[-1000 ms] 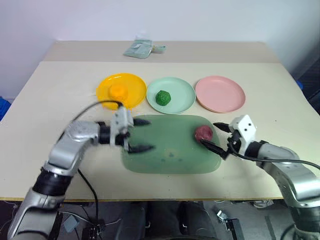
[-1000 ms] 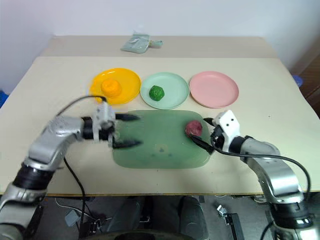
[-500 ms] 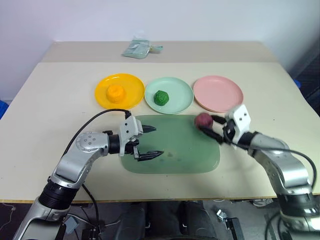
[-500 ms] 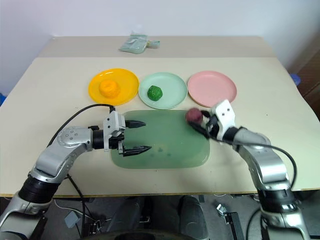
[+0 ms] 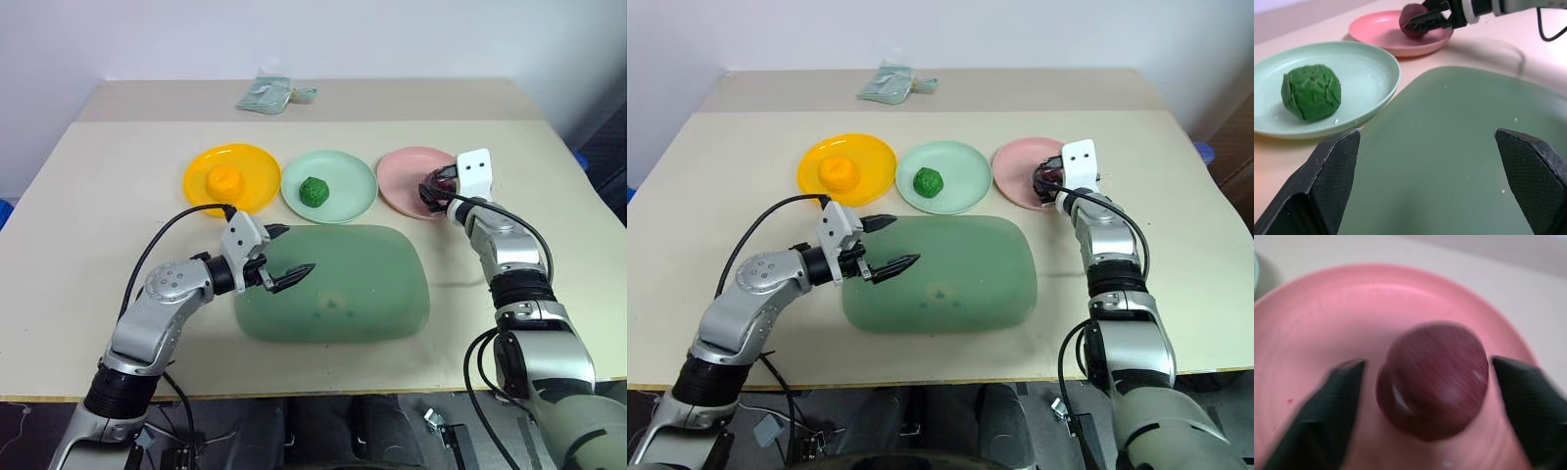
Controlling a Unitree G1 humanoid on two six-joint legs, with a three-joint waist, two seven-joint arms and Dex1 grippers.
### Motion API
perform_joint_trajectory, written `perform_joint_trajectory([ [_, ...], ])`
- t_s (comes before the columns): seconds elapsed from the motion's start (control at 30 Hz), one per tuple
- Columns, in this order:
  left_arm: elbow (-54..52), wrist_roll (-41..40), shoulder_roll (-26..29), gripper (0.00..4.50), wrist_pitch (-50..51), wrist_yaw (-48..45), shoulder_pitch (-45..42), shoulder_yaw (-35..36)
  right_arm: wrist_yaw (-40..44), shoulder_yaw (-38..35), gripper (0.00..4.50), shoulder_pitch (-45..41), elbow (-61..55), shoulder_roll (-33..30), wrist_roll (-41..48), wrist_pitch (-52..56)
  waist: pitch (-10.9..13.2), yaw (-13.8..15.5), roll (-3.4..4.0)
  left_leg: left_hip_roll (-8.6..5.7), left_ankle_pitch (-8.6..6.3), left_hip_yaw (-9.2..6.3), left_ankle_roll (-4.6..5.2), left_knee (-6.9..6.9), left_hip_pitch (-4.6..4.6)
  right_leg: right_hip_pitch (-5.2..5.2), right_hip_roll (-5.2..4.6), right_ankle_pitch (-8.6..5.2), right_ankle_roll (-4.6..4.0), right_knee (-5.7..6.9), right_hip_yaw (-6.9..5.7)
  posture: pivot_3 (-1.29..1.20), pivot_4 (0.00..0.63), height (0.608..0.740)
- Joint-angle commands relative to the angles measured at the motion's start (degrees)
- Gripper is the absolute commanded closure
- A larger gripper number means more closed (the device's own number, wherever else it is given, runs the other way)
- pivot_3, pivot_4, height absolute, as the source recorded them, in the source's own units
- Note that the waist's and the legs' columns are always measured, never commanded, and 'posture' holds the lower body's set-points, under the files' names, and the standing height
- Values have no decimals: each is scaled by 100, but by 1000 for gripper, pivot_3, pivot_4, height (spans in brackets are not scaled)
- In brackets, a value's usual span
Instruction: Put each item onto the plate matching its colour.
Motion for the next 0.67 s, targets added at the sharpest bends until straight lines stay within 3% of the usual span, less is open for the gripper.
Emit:
perform_joint_trajectory([
  [0.03, -100, 34, 8, 0, -97, 280, 95, 424, 1069, -53, 11, 602, -1187, -518, 174, -724, 0, 2, 1, 0, 0, -3, 0, -1, 0, 0, 0, 0, 0, -1, -1, 0, 150, 740],
  [0.17, 299, 67, 273, 0, -195, 530, 337, 1221, 2552, -637, 11, 1905, -2703, -1151, 1310, -160, 0, -10, 1, 3, 0, -8, 0, -2, 1, 8, 1, 0, 1, -6, -6, 0, 150, 740],
  [0.33, 910, 19, 786, 0, -544, 496, 1207, 2555, 3640, -1314, 11, 3420, -3614, -1975, 2153, 718, 1, -32, 5, 6, -4, -6, 2, -2, 8, 10, -1, -1, -1, -16, -5, 0, 150, 740],
  [0.5, 868, 15, 929, 0, -657, 449, 2121, 3115, 3772, -1478, 11, 3643, -3243, -2194, 2031, 719, -2, -32, 8, 9, -7, 4, 4, 1, 16, 9, -11, 1, -4, -12, 4, 0, 150, 740],
  [0.67, 619, -135, 815, 0, -555, 579, 2380, 3302, 4032, -1393, 11, 3356, -2884, -2130, 2050, 636, -2, 54, 8, 4, -10, -2, 4, 2, 11, 0, -42, 3, -9, -10, 7, 0, 150, 740],
])
